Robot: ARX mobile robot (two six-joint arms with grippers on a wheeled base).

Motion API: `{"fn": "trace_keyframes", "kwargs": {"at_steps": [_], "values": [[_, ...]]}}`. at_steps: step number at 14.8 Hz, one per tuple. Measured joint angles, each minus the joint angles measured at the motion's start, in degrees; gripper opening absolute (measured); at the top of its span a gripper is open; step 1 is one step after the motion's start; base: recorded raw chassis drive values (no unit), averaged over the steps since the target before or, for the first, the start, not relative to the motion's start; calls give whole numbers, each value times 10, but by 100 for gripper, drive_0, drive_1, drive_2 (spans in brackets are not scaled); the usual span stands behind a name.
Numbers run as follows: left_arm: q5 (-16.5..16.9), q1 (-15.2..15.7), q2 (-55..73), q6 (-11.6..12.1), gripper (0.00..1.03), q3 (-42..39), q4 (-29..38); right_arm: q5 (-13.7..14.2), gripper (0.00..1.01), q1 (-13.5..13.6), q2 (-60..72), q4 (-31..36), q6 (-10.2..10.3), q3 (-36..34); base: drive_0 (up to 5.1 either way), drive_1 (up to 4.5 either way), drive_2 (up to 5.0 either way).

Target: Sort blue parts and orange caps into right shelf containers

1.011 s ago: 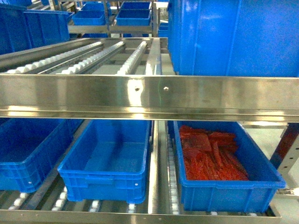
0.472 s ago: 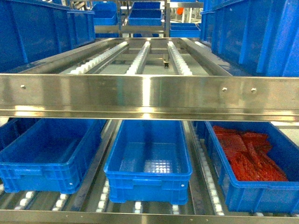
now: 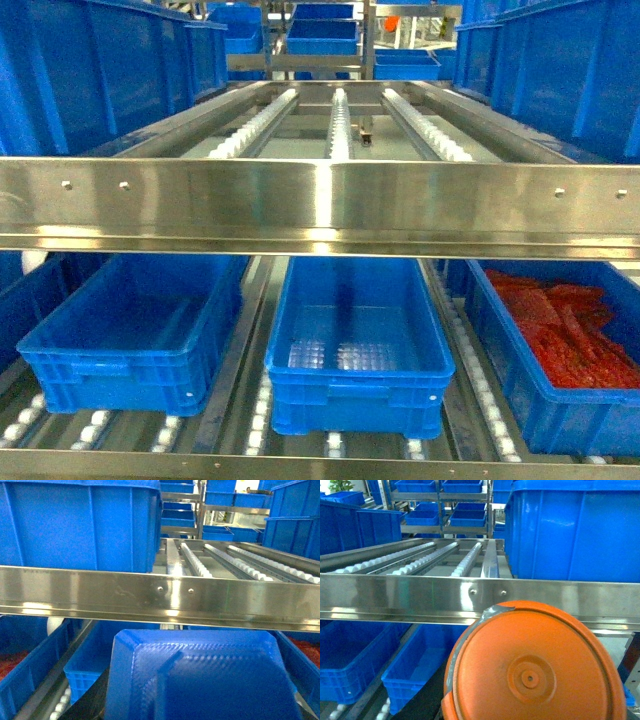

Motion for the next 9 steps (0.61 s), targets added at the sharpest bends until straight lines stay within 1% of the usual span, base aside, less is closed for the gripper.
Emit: {"fn": "trace_keyframes", "kwargs": {"at_steps": [9], "values": [[0, 0, 0, 0, 43, 0, 0, 0, 44, 0, 0, 0, 0, 0, -491, 241, 241]]}}
